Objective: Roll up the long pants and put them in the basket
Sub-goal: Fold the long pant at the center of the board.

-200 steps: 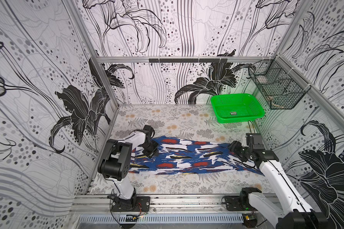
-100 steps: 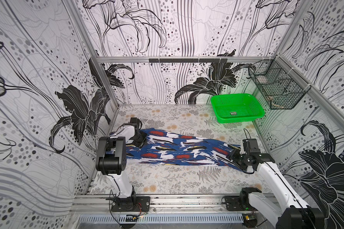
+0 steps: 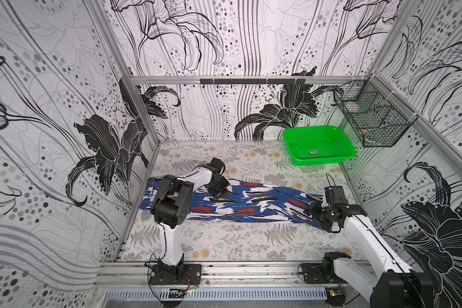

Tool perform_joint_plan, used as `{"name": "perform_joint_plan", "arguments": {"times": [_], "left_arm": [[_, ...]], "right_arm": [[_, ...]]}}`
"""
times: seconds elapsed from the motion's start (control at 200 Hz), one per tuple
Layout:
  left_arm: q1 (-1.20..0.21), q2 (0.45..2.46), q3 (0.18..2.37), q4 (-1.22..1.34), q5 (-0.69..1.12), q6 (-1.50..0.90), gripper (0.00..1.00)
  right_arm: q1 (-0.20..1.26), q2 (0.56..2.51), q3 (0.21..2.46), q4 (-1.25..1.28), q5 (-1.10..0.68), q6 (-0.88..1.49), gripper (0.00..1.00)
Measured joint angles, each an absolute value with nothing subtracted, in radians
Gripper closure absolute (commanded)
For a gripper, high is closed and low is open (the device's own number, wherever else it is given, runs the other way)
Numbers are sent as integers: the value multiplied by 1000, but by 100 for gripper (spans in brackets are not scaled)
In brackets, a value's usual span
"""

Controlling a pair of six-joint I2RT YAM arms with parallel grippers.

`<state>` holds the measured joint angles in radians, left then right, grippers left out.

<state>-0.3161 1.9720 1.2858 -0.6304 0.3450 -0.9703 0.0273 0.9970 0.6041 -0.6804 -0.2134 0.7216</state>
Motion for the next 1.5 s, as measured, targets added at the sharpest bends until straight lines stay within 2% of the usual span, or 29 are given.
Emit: {"name": "perform_joint_plan", "arguments": {"times": [0.33,0.626,0.851,1.297,1.417,1.502], "left_arm": [[-262,1944,1224,-564,386,-970,100],[-123,1910,1188,-567,355,-958,100],[-123,1910,1188,-566,352,-955,100],[-123,1898,1164,-537,356,-956,100],[-124,1893,1155,-524,356,-956,100],[-124,1887,1148,-518,356,-956,100]], "right_arm": [[-39,1124,647,-733,-168,722,42],[-57,1082,646,-785,-168,771,48],[-57,1064,595,-781,-208,793,50],[-57,1219,590,-710,-208,788,53],[-58,1250,593,-683,-189,780,64],[-57,1258,594,-665,-167,768,81]]}}
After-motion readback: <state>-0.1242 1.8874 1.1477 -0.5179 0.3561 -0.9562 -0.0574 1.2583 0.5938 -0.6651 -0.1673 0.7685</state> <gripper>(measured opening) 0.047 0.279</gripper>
